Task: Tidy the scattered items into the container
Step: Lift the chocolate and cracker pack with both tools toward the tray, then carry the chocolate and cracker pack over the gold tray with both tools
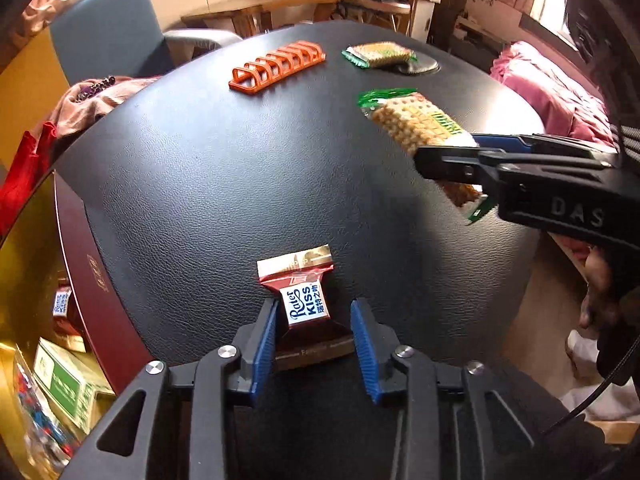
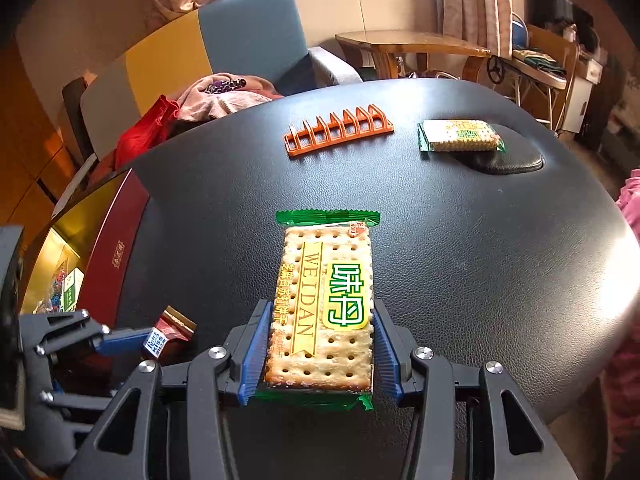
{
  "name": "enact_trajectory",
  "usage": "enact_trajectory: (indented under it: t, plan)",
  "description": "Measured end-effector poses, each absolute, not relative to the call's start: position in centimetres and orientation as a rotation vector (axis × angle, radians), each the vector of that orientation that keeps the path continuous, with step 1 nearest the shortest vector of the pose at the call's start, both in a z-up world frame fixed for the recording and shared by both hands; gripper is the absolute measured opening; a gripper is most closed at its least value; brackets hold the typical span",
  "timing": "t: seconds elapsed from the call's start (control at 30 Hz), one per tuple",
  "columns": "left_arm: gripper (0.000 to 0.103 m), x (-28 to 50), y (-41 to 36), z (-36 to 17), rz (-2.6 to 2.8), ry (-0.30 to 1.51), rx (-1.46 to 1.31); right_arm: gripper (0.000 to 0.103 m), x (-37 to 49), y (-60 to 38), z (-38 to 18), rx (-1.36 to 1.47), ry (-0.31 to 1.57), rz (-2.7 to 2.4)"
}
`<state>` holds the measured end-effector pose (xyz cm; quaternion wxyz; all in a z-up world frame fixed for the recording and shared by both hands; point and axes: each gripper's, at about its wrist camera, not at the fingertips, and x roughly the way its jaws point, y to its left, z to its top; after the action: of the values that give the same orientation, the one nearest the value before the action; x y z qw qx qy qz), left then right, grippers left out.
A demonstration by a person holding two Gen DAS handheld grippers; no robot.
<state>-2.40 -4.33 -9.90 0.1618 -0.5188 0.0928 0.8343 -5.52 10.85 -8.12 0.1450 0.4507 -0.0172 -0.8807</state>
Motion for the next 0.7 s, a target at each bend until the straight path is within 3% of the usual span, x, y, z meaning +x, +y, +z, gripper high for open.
enact_trajectory:
  t: [0.33,0.7]
  plan:
    - [0.034,-0.3,-5.6,-9.5,2.523,0.000,-1.428,0.049,-3.8,9.9,-7.4,1.264,0.053,-2.513]
    - [0.034,0.8,-6.2,-6.2,2.604,-0.057,-1.292,0.049,-2.7,9.3,-7.4,1.268,0.066,-2.484]
